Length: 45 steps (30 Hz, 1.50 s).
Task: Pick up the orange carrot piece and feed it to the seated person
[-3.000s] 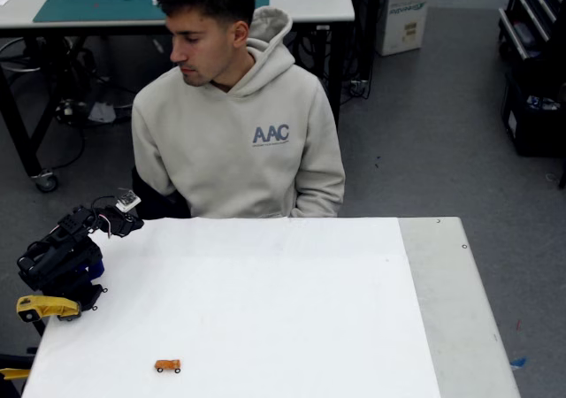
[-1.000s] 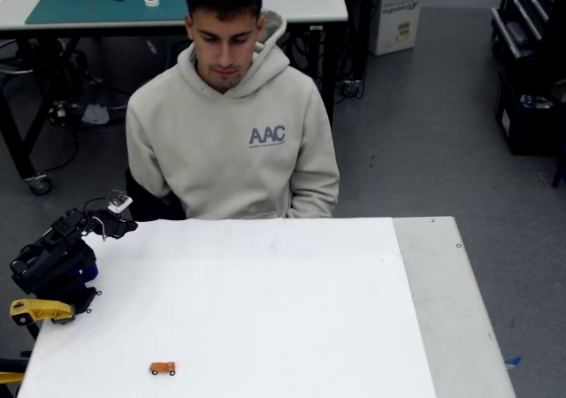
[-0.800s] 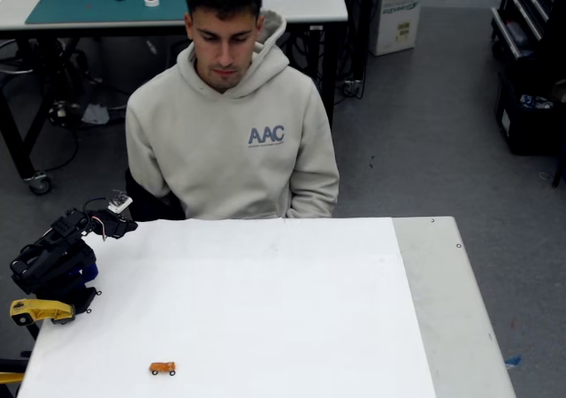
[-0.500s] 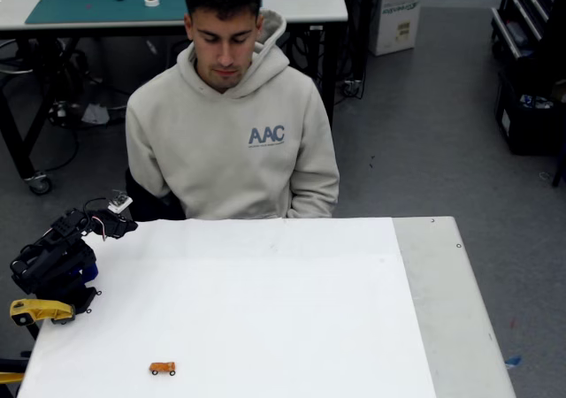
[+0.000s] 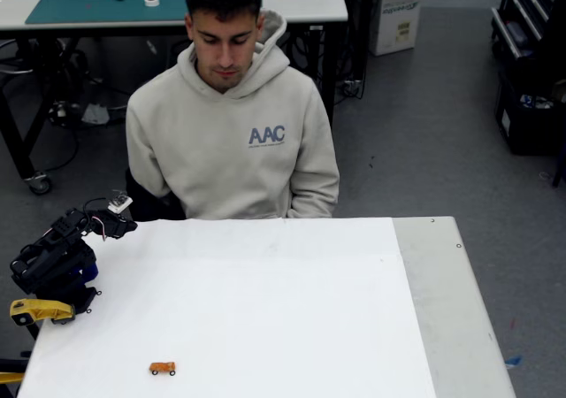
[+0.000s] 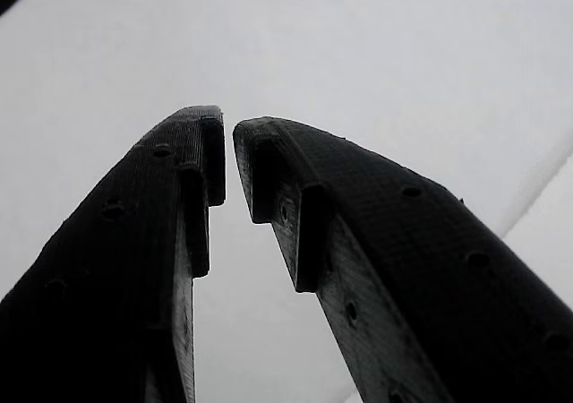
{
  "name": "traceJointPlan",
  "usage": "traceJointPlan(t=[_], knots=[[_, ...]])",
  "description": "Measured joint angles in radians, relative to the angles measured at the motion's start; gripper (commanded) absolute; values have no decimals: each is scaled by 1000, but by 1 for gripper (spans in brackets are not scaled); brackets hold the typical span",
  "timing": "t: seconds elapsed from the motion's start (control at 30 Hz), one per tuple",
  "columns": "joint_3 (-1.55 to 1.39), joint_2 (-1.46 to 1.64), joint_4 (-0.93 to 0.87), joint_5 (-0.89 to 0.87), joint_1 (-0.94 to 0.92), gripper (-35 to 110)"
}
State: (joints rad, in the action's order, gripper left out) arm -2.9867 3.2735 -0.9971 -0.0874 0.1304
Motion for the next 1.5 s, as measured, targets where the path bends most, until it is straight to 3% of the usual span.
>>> traceJointPlan(t=[0.43,0.7,1.5], knots=[[6,-34,3,0,-5,-2],[422,-526,3,2,-256,-2],[857,-1131,3,15,-989,-2]])
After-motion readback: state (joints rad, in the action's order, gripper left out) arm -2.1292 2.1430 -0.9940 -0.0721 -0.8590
